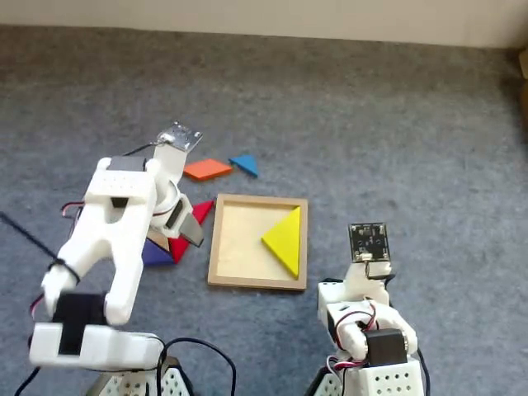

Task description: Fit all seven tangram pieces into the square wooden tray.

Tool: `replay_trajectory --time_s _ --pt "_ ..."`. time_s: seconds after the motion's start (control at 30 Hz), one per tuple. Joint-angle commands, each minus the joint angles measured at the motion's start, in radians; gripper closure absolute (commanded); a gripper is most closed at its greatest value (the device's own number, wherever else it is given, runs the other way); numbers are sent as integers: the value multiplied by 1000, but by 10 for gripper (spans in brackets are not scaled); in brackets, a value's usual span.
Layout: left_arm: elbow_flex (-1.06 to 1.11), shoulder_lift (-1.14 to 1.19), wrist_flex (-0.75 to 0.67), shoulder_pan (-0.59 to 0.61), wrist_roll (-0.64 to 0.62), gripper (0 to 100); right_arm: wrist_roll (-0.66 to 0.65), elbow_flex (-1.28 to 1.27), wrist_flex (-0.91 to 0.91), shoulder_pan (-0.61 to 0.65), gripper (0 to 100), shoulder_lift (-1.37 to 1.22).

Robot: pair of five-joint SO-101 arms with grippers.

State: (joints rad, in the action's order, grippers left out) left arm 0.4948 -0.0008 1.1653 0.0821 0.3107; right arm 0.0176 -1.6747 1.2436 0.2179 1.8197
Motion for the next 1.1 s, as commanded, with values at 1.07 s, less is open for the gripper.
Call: replay_trajectory --time_s 1.07 --pt "-288 305 37 10 9 684 5 -150 7 -8 984 16"
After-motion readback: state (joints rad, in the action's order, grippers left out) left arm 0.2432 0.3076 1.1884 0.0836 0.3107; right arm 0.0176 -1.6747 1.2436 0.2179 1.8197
